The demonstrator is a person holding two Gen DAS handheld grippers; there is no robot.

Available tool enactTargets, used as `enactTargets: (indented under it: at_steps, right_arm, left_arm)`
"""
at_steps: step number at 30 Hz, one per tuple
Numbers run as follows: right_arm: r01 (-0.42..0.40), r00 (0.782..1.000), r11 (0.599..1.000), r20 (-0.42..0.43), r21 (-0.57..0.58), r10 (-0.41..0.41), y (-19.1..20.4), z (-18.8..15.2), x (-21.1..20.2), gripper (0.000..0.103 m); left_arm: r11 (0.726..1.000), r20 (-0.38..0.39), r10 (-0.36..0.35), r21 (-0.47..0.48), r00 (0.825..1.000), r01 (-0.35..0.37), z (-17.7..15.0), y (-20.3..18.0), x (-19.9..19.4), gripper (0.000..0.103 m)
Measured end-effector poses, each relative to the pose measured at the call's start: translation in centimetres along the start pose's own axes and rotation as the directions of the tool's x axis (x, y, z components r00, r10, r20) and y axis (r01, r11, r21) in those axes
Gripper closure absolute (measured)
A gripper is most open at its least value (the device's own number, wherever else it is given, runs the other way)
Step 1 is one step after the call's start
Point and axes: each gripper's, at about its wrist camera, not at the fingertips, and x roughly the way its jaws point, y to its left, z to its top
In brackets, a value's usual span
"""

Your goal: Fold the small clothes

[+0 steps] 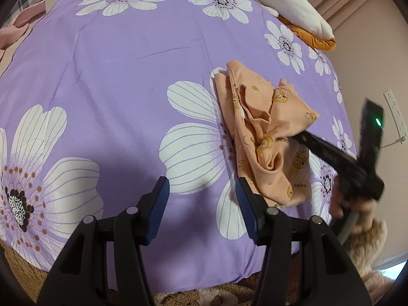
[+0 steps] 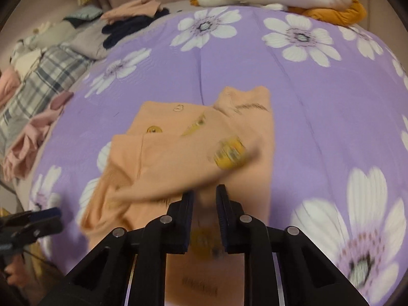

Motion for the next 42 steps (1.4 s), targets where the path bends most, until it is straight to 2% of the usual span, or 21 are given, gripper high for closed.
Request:
enactTargets:
  at_steps: [5, 11, 14, 23, 27, 30, 33, 34, 36, 37, 39, 42]
  right_arm:
    - [-0.063, 0.998, 0.998, -0.006, -0.028, 0.062, 1.2, 3.7, 2.3, 0.081]
    - [-0.124, 0.992, 0.991, 0.015, -0.039, 0.125, 3.1, 4.9, 1.4, 0.081]
    - [-0.119, 0.993, 0.990, 0.015, -0.073, 0.120, 3.6, 3.9, 0.2, 0.081]
    - [-0.143, 0.986, 0.985, -0.098, -0.097, 0.133, 4.3, -2.7, -0.8, 0.081]
    - [-0.214, 0.969, 0.973, -0.144, -0.082, 0.201, 5.5, -5.1, -1.3, 0.081]
    - [-0.215, 0.968, 0.972, -0.149, -0.090, 0.200, 6.0, -6.1, -1.6, 0.081]
    - [-0.232, 0.966, 0.971, -0.132, -0.054, 0.223, 5.1, -6.0, -2.7, 0.081]
    - [-0.238, 0.965, 0.971, -0.118, -0.032, 0.233, 4.5, -5.9, -3.2, 0.076]
    - [-0.206, 0.977, 0.978, -0.055, 0.011, 0.207, 2.9, -5.5, -4.6, 0.052]
    - [-0.171, 0.985, 0.985, -0.013, 0.037, 0.172, 1.8, -5.2, -5.2, 0.035]
    - [-0.131, 0.991, 0.987, 0.041, 0.089, 0.127, -0.4, -4.8, -5.8, 0.033]
    - [-0.064, 0.998, 0.977, 0.041, 0.203, 0.056, -3.8, -4.1, -4.9, 0.033]
  left_arm:
    - [1.000, -0.005, 0.009, -0.015, 1.000, -0.009, 0.0, 0.5, 0.0, 0.049]
    - [1.000, -0.003, 0.011, -0.028, 1.000, -0.011, -0.1, 1.0, -0.2, 0.048]
    - [0.999, 0.000, 0.007, -0.031, 1.000, -0.007, -0.1, 1.2, -0.2, 0.047]
    - [1.000, 0.011, -0.006, -0.028, 1.000, 0.006, -0.1, 1.2, -0.5, 0.046]
    - [1.000, 0.017, -0.005, -0.022, 1.000, 0.005, 0.1, 1.0, -0.6, 0.040]
    - [1.000, 0.017, -0.005, -0.012, 1.000, 0.005, 0.4, 0.7, -0.5, 0.038]
    - [1.000, 0.020, -0.010, 0.000, 1.000, 0.010, 1.0, 0.2, -0.2, 0.030]
    - [1.000, 0.023, -0.016, 0.007, 1.000, 0.016, 1.3, -0.1, 0.0, 0.027]
    - [0.999, 0.025, -0.032, 0.021, 0.999, 0.031, 1.8, -0.7, 0.3, 0.022]
    - [0.998, 0.026, -0.048, 0.029, 0.999, 0.047, 2.2, -1.3, 0.7, 0.019]
    - [0.996, 0.024, -0.076, 0.041, 0.997, 0.075, 2.7, -2.0, 1.4, 0.017]
    - [0.992, -0.009, -0.113, 0.056, 0.994, 0.113, 3.7, -3.4, 3.6, 0.016]
